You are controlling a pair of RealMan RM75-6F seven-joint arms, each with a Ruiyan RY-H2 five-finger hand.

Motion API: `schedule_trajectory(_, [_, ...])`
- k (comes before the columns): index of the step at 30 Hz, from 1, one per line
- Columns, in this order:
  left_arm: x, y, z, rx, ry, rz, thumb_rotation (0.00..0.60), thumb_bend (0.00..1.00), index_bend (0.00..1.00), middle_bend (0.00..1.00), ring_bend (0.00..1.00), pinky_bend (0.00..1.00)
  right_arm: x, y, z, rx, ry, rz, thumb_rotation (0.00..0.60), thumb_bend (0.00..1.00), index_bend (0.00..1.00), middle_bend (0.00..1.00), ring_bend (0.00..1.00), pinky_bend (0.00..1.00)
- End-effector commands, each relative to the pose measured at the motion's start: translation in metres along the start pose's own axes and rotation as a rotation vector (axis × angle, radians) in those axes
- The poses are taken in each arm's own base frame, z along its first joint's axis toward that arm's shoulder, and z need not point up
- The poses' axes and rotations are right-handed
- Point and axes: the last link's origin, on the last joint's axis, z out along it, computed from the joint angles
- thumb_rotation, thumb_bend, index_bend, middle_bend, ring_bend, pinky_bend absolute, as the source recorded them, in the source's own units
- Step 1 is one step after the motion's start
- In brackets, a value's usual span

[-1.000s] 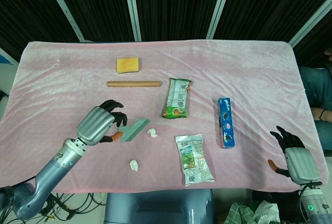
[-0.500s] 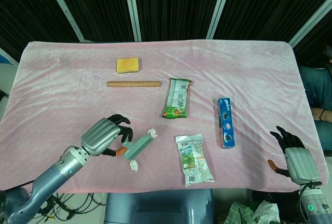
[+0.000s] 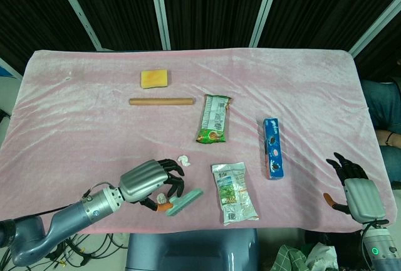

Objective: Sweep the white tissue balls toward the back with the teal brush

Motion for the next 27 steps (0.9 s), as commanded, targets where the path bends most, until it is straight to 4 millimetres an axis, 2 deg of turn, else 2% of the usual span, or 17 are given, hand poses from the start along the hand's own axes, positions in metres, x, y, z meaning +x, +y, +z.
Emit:
schedule_trajectory(1, [-0.008,0.003,0.004,-0.037,-0.065,-0.027,0.6,0.32,0.62,0.63,0.25,0.23,0.0,0.0,0.0,0.0,0.0,0.0,0.6,0.2,0.17,0.05,0.11,0.15])
schedule_trajectory(14, [-0.015,-0.006,-0.002,0.004,-0.208,0.028,0.6,0.33,0.62,0.63,0.25,0.24,0.0,0.0,0.0,-0.003,-0.002,0.003,0.6,0.2,0.17,0.05,0.11,0.15])
schedule_trajectory(19, [-0.01,-0.018,-0.002,0.057,-0.224,0.03,0.6,0.34,0.62,0.63,0.25,0.24,0.0,0.0,0.0,-0.003,-0.003,0.002,0.6,0.2,0.17,0.05,0.11,0.15])
schedule_trajectory(27, [0.001,-0.043,0.009,0.138,-0.227,0.041,0.6,0.34,0.62,0.63,0.25,0.23,0.0,0.0,0.0,-0.005,-0.001,0.003,0.6,0.2,0.17,0.05,0.11,0.15])
